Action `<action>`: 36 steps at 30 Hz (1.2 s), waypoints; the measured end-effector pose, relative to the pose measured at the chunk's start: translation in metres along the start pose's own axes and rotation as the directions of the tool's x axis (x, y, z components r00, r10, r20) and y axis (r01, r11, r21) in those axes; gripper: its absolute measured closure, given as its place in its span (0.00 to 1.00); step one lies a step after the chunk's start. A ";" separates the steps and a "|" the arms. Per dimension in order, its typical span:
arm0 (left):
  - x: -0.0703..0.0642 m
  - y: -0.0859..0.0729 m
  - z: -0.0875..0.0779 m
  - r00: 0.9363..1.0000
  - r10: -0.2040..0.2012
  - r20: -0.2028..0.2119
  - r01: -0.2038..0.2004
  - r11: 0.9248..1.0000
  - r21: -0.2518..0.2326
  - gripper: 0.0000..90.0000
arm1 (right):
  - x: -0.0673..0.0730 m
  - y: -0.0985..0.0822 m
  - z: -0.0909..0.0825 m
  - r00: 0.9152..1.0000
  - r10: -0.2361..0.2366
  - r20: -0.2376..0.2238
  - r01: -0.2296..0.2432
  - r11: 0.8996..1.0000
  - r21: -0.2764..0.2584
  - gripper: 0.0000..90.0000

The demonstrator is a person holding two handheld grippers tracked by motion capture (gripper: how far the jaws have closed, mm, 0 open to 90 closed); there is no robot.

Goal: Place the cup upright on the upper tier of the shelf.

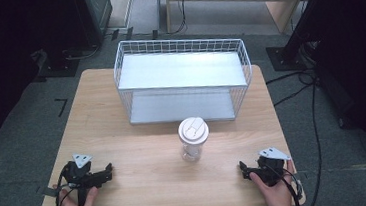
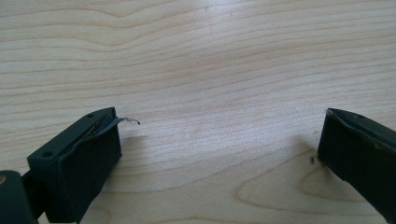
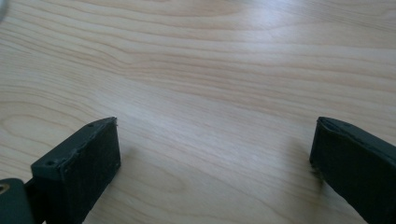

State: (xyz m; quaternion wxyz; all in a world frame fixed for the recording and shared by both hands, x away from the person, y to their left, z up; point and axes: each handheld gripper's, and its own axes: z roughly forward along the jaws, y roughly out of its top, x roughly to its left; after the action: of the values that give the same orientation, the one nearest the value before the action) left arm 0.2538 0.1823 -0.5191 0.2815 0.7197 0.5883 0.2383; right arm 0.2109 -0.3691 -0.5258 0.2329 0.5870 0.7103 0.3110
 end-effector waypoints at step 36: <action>0.000 0.000 0.000 1.000 0.000 0.000 0.000 1.000 0.000 0.00 | 0.110 0.058 0.005 0.954 -0.173 -0.244 0.134 0.977 -0.166 0.02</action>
State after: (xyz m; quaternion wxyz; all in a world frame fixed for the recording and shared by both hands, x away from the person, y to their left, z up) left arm 0.2538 0.1823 -0.5192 0.2814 0.7197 0.5883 0.2382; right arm 0.2317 -0.2539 -0.4843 0.2053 0.4657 0.7530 0.4171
